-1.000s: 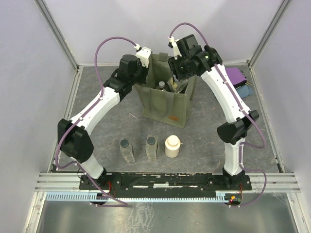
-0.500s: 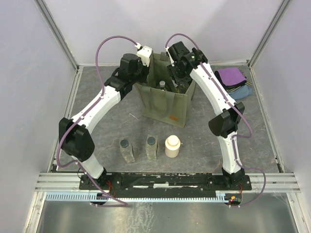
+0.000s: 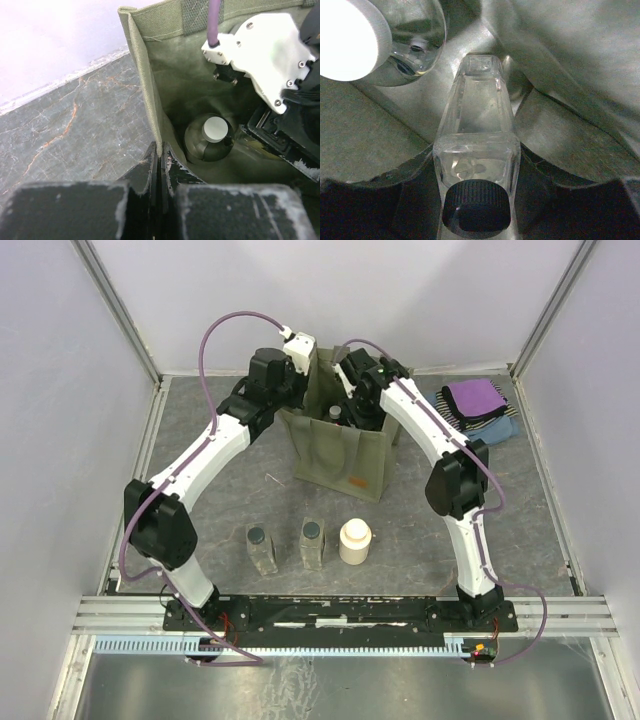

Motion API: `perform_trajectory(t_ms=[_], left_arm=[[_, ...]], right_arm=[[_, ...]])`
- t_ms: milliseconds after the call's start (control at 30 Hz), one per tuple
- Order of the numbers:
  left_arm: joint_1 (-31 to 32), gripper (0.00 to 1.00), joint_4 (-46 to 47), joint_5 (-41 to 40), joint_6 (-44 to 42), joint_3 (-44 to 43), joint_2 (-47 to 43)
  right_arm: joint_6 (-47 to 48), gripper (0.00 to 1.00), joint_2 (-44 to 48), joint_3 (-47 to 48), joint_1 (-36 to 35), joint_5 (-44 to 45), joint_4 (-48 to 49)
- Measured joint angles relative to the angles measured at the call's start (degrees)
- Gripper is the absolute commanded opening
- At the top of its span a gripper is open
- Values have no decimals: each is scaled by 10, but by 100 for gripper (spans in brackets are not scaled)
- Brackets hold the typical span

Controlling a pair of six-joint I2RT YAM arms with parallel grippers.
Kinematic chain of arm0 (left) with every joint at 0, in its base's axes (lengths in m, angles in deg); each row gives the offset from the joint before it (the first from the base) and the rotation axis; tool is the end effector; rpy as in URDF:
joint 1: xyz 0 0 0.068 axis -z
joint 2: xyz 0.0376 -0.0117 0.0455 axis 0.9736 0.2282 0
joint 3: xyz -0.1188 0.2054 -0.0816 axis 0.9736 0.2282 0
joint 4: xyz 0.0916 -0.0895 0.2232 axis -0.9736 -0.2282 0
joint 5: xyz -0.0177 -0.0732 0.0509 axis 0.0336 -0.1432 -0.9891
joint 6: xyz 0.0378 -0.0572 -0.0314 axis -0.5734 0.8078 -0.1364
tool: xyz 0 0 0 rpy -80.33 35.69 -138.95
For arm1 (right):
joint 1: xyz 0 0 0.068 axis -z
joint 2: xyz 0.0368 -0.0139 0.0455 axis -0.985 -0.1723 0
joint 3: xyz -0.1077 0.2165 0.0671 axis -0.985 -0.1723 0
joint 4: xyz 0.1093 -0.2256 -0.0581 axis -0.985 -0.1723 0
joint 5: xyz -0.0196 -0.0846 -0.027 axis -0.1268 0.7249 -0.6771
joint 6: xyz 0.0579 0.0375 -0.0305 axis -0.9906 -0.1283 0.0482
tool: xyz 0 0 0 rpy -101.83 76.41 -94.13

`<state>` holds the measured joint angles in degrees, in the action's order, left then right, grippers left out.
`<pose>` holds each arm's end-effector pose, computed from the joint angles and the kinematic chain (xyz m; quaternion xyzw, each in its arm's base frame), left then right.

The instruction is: Place the personal care products into the canvas bag

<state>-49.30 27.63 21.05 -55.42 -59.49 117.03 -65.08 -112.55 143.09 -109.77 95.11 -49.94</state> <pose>0.3772 -0.1954 0.3311 0.2248 0.7952 -0.1050 0.5533 0.4063 0.2203 0.2485 -0.1982 0.9564 -0.0135 0.2140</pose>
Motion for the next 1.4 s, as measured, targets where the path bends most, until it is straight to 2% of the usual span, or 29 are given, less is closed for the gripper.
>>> perform_trajectory(t_ms=[33,67,100,133,200,267,433,833,1067,1400], left_arm=[[0,3,-1,0,0,-2,1],[0,3,-1,0,0,-3,2],[0,3,-1,0,0,-4,2],[0,3,-1,0,0,-5,3],[0,3,-2,0,0,-5,4],[0,3,-2,0,0,-7,6],[0,3,-3,0,0,-14,10],[4,3,5,-5,0,-24,26],[4,3,7,-5,0,-35,39],[4,3,-2,-12,0,-44,44]], right_arm=[[2,8,-1,-7,1,-1,4],[3,22,-2,-14,1,-3,9],[6,31,-3,-17,1,-5,17],[7,48,-3,-18,1,-7,19],[9,66,-3,-18,1,-11,23],[8,76,-3,-19,1,-14,31],[2,87,32,-50,1,-18,81],[14,95,325,-202,1,-24,208],[36,95,492,-364,-10,-84,230],[62,90,561,-501,-108,-129,192]])
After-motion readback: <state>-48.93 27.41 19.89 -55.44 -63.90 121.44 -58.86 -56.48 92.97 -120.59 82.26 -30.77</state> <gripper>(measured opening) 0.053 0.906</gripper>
